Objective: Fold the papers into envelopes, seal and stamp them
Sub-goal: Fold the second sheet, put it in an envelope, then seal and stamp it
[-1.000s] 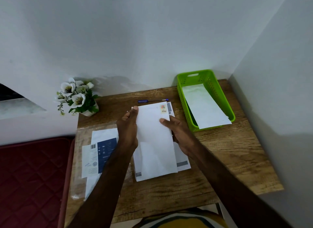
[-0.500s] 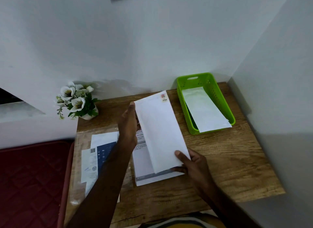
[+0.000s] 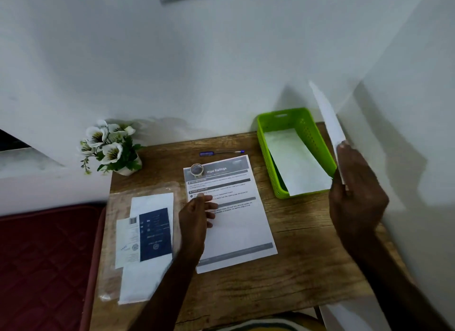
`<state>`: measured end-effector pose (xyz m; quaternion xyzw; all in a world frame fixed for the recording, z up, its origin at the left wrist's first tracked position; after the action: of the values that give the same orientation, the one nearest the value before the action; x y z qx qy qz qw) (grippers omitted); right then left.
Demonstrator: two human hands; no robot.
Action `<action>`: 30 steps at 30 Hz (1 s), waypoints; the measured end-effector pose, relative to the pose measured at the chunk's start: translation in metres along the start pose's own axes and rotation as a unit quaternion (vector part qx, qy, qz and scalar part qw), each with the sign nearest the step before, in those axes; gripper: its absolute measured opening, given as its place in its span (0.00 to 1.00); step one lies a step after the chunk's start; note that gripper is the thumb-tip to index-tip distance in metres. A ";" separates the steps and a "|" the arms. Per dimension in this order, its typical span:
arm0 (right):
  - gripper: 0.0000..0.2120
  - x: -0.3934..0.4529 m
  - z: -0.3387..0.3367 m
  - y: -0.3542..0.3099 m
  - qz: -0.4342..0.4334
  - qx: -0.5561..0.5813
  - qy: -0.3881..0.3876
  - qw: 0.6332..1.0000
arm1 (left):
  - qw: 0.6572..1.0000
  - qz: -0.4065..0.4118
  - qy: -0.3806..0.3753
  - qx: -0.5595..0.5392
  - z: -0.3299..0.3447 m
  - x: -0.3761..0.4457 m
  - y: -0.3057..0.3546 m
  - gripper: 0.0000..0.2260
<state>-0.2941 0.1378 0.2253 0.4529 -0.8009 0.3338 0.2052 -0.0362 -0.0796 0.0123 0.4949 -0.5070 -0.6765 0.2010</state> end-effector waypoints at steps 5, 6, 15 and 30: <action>0.19 -0.022 0.061 0.022 -0.037 -0.057 -0.125 0.990 | 1.000 0.004 0.011 0.024 0.000 -0.006 -0.016 0.14; 0.19 -0.026 0.071 0.023 -0.044 -0.063 -0.146 0.986 | 1.000 0.004 0.009 0.021 -0.001 -0.007 -0.018 0.13; 0.20 -0.039 0.115 0.012 -0.090 -0.069 -0.210 0.971 | 0.999 0.015 0.004 0.029 -0.003 -0.002 -0.022 0.12; 0.22 -0.026 0.142 0.023 -0.109 -0.033 -0.292 0.950 | 1.000 0.019 -0.007 0.023 -0.005 0.002 -0.028 0.12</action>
<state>-0.3045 0.0585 0.1025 0.6083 -0.7819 0.1361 0.0122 -0.0268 -0.0723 -0.0137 0.4846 -0.5336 -0.6640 0.1989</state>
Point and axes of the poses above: each hand's wrist, its own x-axis towards the middle knuckle, its own z-axis out of the palm, y = z × x, the point moved 10 cm from there along x, towards the middle knuckle, and after that the axes turned 12 degrees about -y, right-handed, at the moved point
